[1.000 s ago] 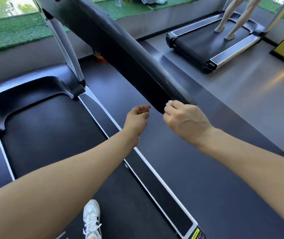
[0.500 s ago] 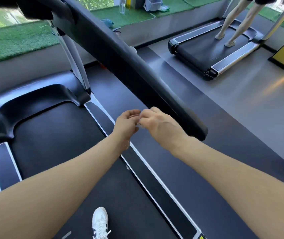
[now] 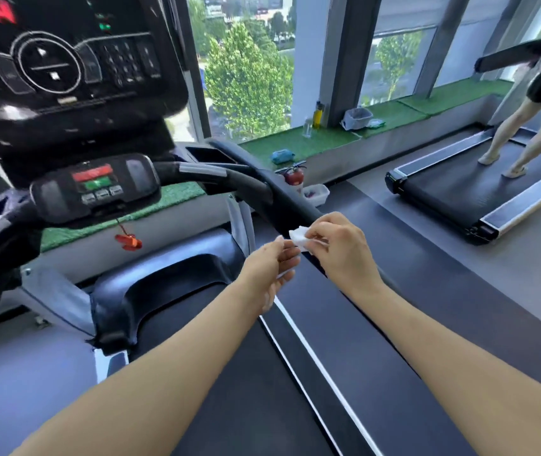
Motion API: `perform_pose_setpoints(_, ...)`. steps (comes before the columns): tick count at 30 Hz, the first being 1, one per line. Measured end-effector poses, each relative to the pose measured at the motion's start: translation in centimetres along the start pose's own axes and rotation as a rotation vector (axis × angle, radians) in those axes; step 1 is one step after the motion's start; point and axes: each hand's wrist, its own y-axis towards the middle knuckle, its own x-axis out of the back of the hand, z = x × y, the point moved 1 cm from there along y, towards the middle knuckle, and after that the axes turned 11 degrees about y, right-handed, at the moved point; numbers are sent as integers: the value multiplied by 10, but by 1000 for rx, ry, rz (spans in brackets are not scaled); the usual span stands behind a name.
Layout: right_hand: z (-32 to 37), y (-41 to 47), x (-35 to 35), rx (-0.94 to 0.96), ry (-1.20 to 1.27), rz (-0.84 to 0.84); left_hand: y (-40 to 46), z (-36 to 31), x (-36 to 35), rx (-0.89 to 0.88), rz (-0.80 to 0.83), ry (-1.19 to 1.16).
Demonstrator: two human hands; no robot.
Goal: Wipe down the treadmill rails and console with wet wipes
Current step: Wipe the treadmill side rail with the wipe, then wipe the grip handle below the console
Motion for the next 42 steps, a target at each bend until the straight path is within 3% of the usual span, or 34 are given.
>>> perform_pose_setpoints(10,-17,119,-55,50,105,110,72,-85,29,-102,-79,187)
perform_pose_setpoints(19,-69,227,-111,-140,186,119,155,-162,93,-329,-428,1263)
perform_pose_setpoints(25,-66,247,-160,-241,291,128,183,-175,116,-369,-419,1755)
perform_pose_setpoints(28,-57,251,-174,-213,335,87,197,-185,126,-315,-324,1868)
perform_pose_setpoints(31,-59,241,-182,-143,296,150,205,-189,135,-240,-244,1959)
perform_pose_setpoints(34,-71,235,-186,-109,205,142,210,-187,141,-252,-219,1936)
perform_pose_setpoints(39,-89,243,-189,-384,112,16,214,-187,143,-281,-251,1869)
perform_pose_setpoints(42,-57,244,-207,-305,140,5,218,-190,140,-292,-250,1903)
